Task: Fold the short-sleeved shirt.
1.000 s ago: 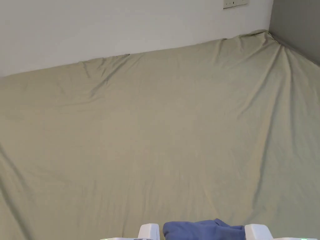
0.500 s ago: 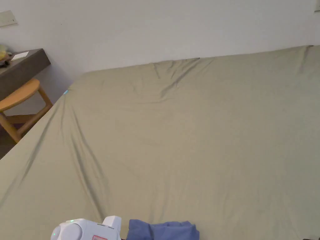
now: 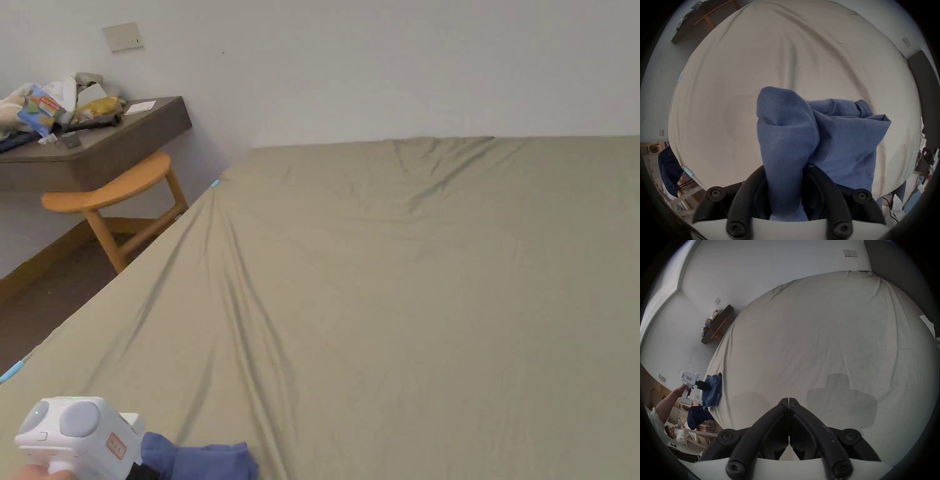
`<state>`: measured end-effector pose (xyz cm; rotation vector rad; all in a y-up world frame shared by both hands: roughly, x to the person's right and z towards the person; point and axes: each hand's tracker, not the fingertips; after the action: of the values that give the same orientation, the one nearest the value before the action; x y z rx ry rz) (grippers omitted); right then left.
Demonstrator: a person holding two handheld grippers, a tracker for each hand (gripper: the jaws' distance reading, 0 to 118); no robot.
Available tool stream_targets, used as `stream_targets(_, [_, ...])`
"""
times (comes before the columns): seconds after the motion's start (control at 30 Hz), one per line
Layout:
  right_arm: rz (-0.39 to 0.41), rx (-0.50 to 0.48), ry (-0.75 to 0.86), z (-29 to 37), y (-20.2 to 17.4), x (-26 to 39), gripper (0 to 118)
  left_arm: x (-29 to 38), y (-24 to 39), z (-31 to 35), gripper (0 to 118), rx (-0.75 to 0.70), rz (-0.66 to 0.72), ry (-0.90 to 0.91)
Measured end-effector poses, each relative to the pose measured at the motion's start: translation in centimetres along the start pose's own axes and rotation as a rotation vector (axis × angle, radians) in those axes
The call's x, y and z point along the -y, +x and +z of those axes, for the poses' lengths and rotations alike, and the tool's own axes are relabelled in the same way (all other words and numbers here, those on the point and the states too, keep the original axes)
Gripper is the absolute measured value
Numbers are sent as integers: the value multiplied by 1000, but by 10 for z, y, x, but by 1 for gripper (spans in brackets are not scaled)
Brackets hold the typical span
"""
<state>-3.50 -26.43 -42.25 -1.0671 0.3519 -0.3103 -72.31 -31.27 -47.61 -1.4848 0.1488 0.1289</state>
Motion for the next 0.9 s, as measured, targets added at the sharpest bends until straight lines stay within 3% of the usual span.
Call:
stream_targets(0.07, [0,0,-4,1,0,0,0,5,0,-6,29,32,27,4])
stream_targets(0.13, [2,2,-3,2,-1,-1,0,10,0,-10,55,37,45,24])
stream_targets(0.2, [1,-1,1,5,2,-2,0,17,-4,-8,70,20,56,57])
stream_targets(0.23, [-1,-6,3,8,3,-3,0,22,-6,-3,70,-48,44,84])
stream_targets(0.27, [-3,-10,9,10,5,-3,0,27,-10,4,101,-66,48,108])
stream_targets(0.3, [-1,-11,11,13,6,-4,0,31,-12,14,117,-73,74,129])
stream_targets(0.33, [2,-14,19,16,9,-3,0,36,-15,31,118,-44,116,185])
stream_targets(0.4, [-7,-27,45,23,13,-4,0,49,-5,76,108,30,170,372])
stream_targets(0.53, [21,-20,223,56,12,-7,0,95,76,148,116,143,72,729])
stream_targets(0.6, [58,7,343,82,9,-10,0,113,136,172,118,123,-3,816])
stream_targets(0.67, [86,42,481,117,6,-19,0,134,204,194,118,69,-70,1027])
stream_targets(0.8, [159,166,684,182,4,-38,0,145,305,233,118,89,-4,1206])
stream_targets(0.9, [201,216,799,226,6,-47,0,152,358,261,117,157,-35,1299])
